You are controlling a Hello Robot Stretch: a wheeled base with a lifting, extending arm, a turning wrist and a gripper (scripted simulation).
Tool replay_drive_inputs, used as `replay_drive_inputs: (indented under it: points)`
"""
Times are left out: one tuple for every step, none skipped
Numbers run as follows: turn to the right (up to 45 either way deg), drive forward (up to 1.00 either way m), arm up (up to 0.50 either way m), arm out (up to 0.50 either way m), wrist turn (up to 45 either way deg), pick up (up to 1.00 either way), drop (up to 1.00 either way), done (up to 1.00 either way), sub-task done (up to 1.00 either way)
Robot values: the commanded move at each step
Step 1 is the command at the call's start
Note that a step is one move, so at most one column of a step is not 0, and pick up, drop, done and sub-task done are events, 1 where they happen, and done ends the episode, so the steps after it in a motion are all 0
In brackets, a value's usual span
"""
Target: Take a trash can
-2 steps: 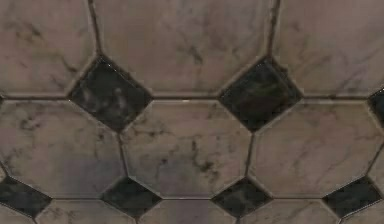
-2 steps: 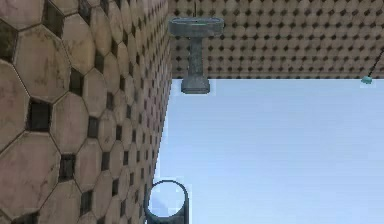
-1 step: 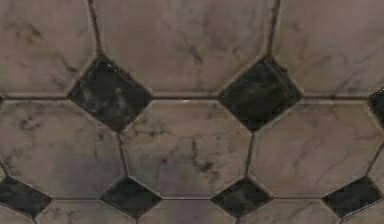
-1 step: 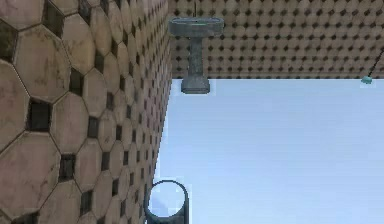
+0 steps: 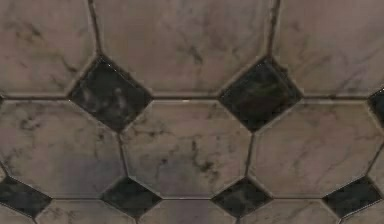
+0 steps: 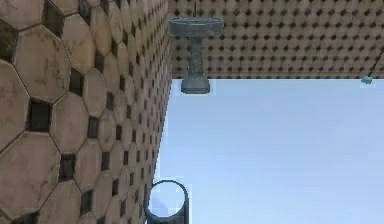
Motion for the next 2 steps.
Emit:
replay_drive_inputs:
  points:
    - [0.0,0.00,0.00,0.00,45.0,0.00,0.00,0.00,0.00]
    - [0.0,0.00,0.00,0.00,15.0,0.00,0.00,0.00,0.00]
